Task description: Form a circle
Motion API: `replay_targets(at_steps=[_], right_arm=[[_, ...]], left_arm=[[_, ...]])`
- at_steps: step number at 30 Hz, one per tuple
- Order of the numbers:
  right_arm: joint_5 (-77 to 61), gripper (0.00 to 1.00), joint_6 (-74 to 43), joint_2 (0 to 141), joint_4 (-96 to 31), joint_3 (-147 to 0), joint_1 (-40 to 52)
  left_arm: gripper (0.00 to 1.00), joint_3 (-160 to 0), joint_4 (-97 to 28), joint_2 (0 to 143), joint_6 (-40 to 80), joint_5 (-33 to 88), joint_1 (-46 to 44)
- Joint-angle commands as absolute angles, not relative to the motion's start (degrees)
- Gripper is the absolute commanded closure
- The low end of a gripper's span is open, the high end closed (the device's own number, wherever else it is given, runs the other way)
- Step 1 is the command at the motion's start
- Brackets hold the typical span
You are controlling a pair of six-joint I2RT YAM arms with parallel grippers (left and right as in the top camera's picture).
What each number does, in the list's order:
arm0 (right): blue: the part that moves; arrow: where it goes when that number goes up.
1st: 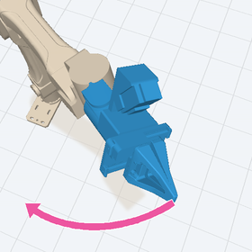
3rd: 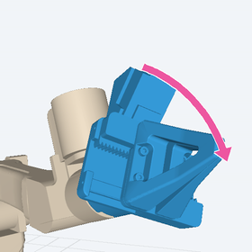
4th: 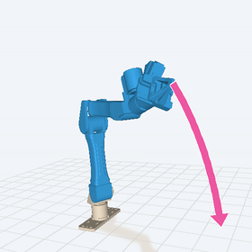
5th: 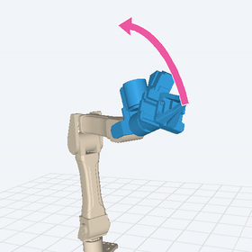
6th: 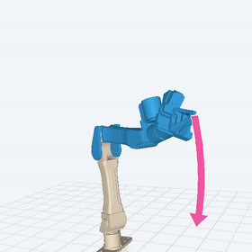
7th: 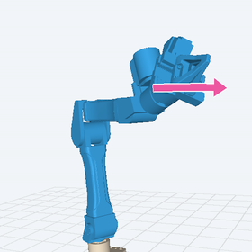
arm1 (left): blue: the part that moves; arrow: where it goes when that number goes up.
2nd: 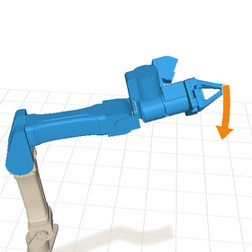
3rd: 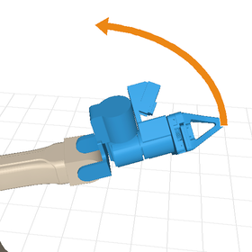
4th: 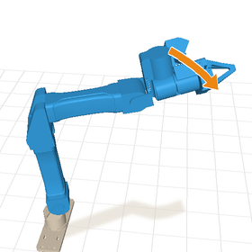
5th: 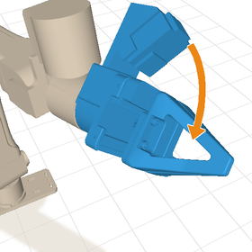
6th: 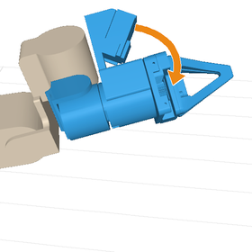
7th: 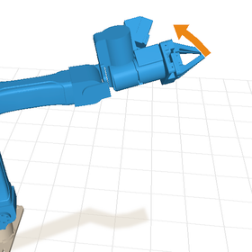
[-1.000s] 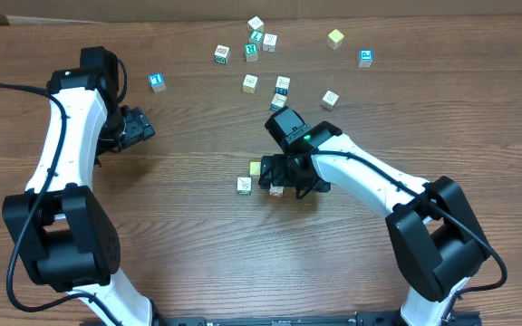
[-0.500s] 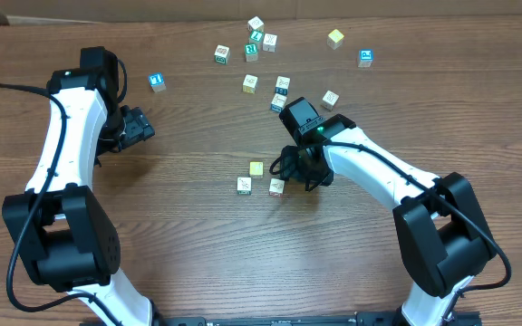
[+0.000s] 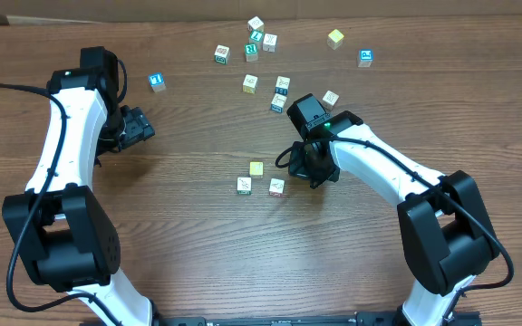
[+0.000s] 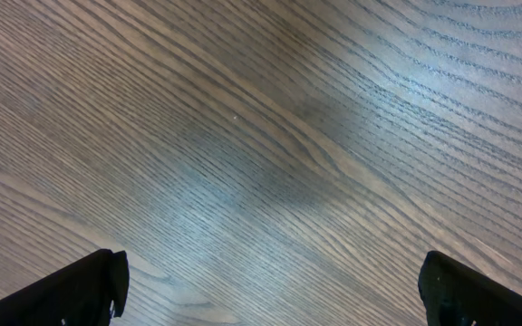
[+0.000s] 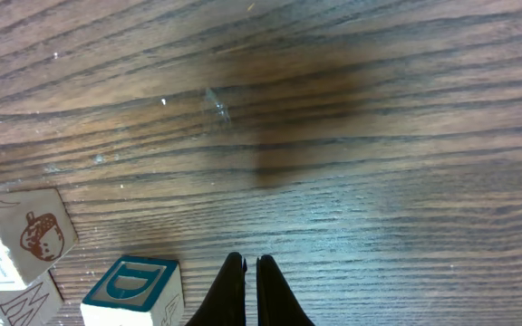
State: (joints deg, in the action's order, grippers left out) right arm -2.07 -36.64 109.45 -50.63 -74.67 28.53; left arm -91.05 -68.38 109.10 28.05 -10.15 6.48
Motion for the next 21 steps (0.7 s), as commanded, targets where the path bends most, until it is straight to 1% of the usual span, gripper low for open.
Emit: replay_targets(at_steps=[1, 8, 21], right_arm=[[-1.39, 0.96, -37.8, 107.11, -50.65, -73.89, 28.42], [-1.37, 0.96, -42.04, 107.11, -50.65, -72.05, 28.42], [-1.39, 0.96, -42.02, 107.11, -51.31, -72.05, 28.86]], left_arm=[[0.0, -91.98, -68.53, 108.09, 27.0, -10.9, 6.5], [0.0, -91.98, -68.53, 108.09, 27.0, -10.92, 6.5], [0.0, -91.98, -68.53, 108.09, 27.03, -10.92, 6.5]])
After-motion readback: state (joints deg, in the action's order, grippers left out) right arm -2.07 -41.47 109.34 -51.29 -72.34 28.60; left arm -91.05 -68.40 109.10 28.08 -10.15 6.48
